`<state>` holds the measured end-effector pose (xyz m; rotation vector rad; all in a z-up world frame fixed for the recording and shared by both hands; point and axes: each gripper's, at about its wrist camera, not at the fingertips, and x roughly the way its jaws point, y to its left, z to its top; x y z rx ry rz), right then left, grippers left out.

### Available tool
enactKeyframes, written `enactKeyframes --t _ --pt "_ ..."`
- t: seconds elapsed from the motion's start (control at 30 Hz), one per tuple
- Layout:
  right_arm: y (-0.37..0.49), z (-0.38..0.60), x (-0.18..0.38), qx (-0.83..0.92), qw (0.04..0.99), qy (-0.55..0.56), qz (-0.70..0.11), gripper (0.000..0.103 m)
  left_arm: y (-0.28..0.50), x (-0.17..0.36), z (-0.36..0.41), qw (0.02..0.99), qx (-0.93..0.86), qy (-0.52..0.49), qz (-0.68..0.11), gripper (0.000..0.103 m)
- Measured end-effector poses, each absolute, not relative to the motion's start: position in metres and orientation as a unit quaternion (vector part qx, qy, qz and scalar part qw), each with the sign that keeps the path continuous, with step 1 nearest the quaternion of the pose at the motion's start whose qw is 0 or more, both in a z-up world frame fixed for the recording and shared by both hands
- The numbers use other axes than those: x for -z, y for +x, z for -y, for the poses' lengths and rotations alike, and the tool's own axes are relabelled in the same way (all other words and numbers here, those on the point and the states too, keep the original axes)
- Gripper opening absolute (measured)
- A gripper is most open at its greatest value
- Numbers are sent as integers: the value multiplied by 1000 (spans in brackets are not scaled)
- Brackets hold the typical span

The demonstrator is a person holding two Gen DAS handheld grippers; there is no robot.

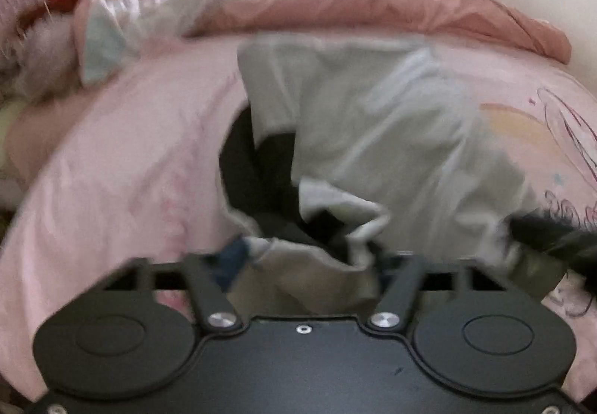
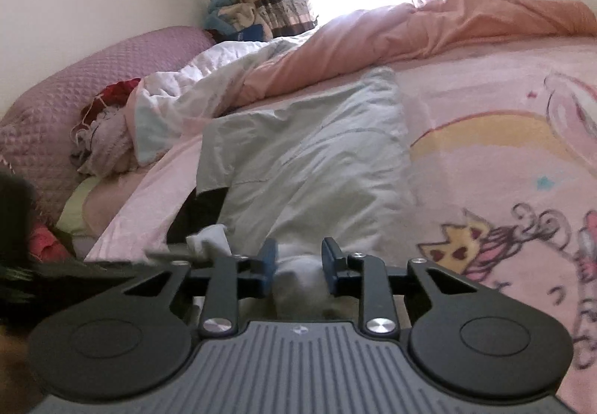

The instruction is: Fold large clothes

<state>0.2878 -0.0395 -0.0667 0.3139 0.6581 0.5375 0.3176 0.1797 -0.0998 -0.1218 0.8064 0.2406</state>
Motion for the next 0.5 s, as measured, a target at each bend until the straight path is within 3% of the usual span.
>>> enactKeyframes --t 0.03,0.1,0.27,0.33,0.4,0.47,0.5 --pt "284 41 63 -251 905 137 -313 34 317 105 -185 907 -121 -70 -397 24" --pt "281 45 65 -235 913 112 -315 35 312 111 -197 906 -121 -90 -395 18" --pt "273 71 76 -227 914 110 -318 56 291 88 -205 920 -121 -112 -357 12" --pt "266 72 75 -242 914 92 -313 73 285 78 -205 925 -124 -106 -343 11" --pt "262 71 74 -248 913 82 -313 70 289 86 -211 921 -129 -105 -351 12" --pt "266 66 77 -260 905 91 -324 58 298 110 -222 907 -134 -127 -378 12" --pt "271 61 82 -262 899 99 -338 35 301 121 -226 902 -136 -134 -388 14"
